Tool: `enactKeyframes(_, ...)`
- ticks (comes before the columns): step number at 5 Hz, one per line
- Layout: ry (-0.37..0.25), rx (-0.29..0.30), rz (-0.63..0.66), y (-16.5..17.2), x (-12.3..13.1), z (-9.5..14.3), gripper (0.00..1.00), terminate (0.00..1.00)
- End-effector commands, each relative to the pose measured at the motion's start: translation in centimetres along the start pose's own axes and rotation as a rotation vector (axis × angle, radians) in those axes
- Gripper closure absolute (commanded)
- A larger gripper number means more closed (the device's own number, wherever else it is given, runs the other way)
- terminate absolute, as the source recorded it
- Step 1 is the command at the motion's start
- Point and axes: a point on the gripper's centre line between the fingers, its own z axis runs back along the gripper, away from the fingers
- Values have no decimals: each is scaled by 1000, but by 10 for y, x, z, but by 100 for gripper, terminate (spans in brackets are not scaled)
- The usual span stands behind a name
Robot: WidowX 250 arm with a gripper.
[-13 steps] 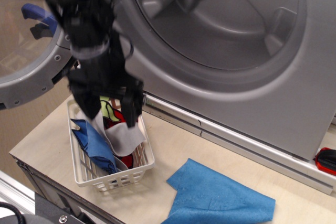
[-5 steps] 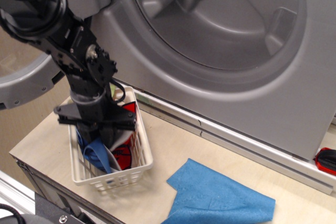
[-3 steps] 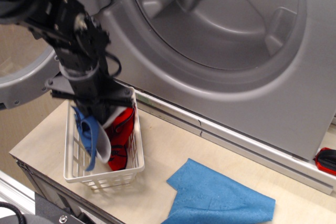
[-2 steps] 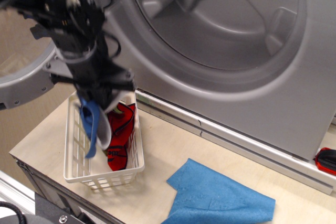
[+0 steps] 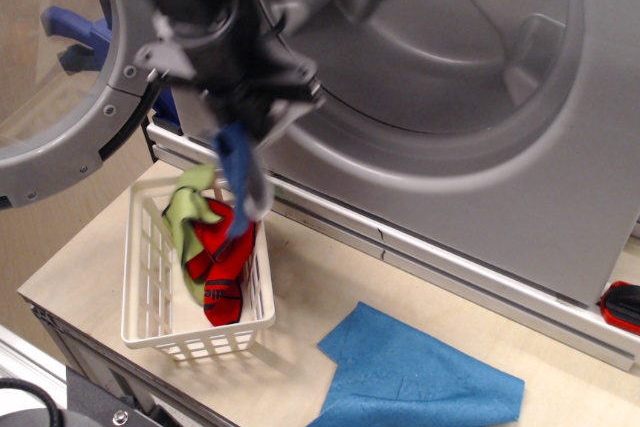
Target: Put clothes in laundry machine
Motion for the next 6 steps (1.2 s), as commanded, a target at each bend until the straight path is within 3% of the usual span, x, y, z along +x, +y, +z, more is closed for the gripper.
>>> enactKeyframes(1, -122, -66, 15, -38, 58, 16, 100, 0)
enactKeyframes(3, -181, -78, 38, -57, 92, 5, 100, 0)
enactKeyframes(5, -224, -54, -15, -56, 84, -27, 100, 0)
enactKeyframes(6, -201, -34, 14, -55, 89, -32, 0, 0)
